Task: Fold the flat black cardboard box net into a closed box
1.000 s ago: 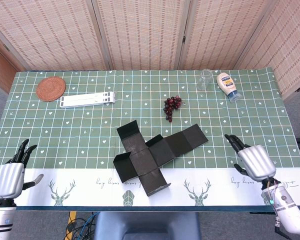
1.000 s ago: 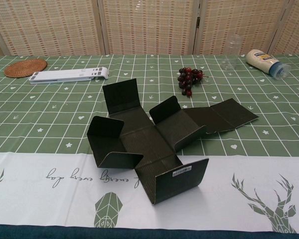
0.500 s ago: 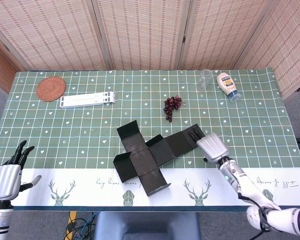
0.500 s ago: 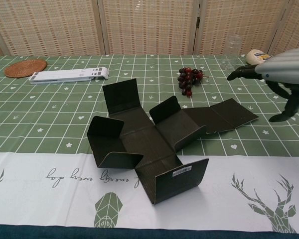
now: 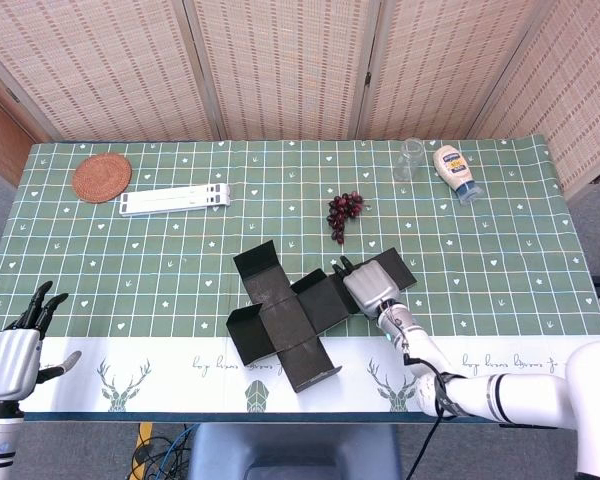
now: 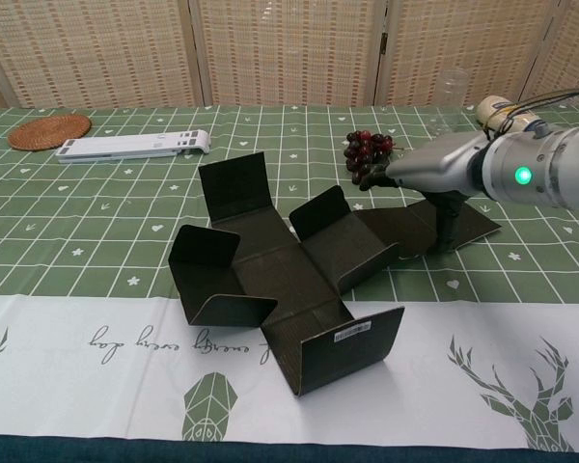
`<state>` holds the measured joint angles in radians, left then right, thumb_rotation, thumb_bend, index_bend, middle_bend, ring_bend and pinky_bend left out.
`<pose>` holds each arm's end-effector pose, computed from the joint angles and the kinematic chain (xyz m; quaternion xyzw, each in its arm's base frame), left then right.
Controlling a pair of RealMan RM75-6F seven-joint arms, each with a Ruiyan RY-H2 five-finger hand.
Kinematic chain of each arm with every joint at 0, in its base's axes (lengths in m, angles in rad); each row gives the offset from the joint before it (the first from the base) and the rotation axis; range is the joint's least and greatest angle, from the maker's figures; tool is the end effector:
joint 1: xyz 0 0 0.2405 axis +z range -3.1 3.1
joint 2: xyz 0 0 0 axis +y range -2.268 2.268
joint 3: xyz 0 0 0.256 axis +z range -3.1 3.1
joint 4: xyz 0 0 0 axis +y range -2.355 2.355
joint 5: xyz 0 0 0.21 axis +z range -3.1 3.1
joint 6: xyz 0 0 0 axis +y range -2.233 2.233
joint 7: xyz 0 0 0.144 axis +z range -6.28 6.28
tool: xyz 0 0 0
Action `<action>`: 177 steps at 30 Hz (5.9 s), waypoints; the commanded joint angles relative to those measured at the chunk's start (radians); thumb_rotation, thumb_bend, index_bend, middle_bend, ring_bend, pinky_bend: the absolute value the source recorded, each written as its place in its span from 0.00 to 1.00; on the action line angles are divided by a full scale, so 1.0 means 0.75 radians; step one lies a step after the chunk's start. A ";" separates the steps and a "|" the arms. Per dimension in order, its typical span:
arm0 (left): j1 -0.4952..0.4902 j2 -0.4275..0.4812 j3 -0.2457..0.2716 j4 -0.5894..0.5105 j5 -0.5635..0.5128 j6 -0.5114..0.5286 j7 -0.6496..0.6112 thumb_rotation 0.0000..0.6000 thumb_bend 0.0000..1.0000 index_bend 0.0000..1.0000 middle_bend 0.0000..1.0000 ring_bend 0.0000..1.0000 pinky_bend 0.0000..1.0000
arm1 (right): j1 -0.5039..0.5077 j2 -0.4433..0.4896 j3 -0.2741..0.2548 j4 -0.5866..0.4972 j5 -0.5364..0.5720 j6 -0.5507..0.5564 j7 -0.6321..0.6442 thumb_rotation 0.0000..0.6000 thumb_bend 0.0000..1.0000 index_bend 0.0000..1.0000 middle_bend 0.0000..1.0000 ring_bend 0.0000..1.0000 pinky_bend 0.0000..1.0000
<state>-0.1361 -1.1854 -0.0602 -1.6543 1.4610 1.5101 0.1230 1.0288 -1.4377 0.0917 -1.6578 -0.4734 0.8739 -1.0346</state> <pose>-0.2899 0.1970 0.1409 -0.5904 -0.3693 -0.4022 0.5944 -0.1211 -0.3532 -0.0172 0.8447 -0.2721 0.1351 0.4407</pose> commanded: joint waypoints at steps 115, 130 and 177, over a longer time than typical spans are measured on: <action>-0.494 -0.637 -0.085 0.467 -0.056 -0.596 -0.956 1.00 0.10 0.06 0.05 0.64 0.63 | 0.265 -0.206 -0.038 0.268 -0.144 -0.042 0.118 1.00 0.45 0.15 0.24 0.75 0.99; -0.536 -0.615 -0.083 0.480 -0.088 -0.750 -1.241 1.00 0.10 0.00 0.05 0.64 0.63 | 0.377 -0.207 -0.065 0.300 -0.288 -0.141 0.096 1.00 0.45 0.15 0.24 0.75 0.99; -0.687 -0.614 0.182 0.679 0.255 -0.705 -2.086 1.00 0.10 0.00 0.00 0.63 0.63 | 0.360 -0.300 -0.088 0.579 -1.212 -0.198 0.607 1.00 0.45 0.16 0.26 0.76 0.99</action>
<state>-0.6479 -1.6437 0.0713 -1.1489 1.6498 0.9803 -1.4337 1.3017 -1.6600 0.0262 -1.2290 -1.3719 0.7227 -0.5889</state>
